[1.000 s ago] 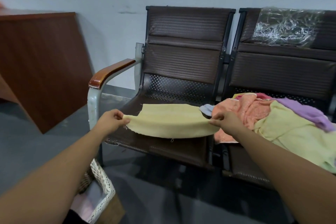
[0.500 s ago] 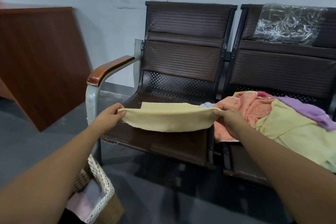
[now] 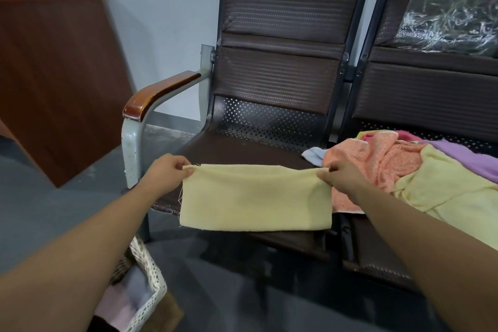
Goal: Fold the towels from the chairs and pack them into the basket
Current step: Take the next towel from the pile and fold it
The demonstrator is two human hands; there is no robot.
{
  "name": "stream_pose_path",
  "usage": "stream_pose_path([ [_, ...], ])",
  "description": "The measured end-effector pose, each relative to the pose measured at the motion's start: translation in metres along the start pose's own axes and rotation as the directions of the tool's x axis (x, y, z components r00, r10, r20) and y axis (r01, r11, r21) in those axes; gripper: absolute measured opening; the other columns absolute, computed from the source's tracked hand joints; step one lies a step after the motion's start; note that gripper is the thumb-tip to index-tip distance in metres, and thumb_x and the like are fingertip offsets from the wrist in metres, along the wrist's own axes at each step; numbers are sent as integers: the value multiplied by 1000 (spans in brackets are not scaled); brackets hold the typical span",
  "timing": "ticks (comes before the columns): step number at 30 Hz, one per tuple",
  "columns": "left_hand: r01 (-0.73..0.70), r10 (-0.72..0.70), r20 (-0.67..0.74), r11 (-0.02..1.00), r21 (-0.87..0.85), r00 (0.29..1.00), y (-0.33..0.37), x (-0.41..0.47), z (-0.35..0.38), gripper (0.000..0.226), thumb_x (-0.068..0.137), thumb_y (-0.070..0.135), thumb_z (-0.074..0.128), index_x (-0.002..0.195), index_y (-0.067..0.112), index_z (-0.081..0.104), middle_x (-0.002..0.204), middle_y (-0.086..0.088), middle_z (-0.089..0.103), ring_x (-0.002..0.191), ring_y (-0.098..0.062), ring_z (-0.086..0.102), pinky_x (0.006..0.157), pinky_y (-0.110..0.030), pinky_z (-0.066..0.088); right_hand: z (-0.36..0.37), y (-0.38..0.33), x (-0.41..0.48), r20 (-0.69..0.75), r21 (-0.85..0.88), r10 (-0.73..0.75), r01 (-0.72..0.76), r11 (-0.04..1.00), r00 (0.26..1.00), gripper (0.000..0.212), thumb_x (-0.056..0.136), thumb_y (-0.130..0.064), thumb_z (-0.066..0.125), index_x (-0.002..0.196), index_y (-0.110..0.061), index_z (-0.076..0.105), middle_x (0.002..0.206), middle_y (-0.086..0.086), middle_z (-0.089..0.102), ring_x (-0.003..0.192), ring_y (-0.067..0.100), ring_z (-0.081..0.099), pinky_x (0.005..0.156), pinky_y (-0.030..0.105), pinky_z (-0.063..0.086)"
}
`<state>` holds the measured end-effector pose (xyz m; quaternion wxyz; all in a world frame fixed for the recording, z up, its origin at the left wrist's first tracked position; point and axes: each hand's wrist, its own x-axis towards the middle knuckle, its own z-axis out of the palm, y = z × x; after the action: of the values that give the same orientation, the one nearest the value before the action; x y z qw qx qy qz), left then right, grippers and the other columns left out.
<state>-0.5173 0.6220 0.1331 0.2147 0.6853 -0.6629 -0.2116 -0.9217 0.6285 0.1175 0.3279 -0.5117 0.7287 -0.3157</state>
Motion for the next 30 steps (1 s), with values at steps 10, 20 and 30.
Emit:
stream_pose_path([
  [10, 248, -275, -13, 884, -396, 961, 13, 90, 46, 78, 88, 39, 73, 147, 10, 31, 119, -8, 61, 100, -25, 63, 82, -38, 56, 40, -23, 94, -151, -225, -18, -17, 974, 988, 34, 92, -27, 64, 119, -6, 56, 107, 14, 65, 101, 36, 63, 81, 40, 53],
  [20, 363, -390, 152, 915, 179, 908, -5, 83, 80, 44, 90, 41, 70, 89, 3, 48, 102, -13, 60, 85, -29, 55, 65, -33, 39, 156, -9, 32, 335, -500, -251, 397, 770, 908, 62, 102, -51, 39, 151, -12, 36, 160, 13, 27, 148, 29, 26, 120, 44, 22],
  [30, 356, -349, 207, 935, 6, 914, 3, 71, 72, 36, 94, 25, 63, 127, 8, 61, 121, -10, 65, 100, -27, 60, 85, -34, 48, 165, 1, 17, 496, -562, -255, 531, 635, 830, 64, 106, -51, 19, 160, -18, 15, 168, 12, 3, 155, 24, 1, 125, 40, -3],
])
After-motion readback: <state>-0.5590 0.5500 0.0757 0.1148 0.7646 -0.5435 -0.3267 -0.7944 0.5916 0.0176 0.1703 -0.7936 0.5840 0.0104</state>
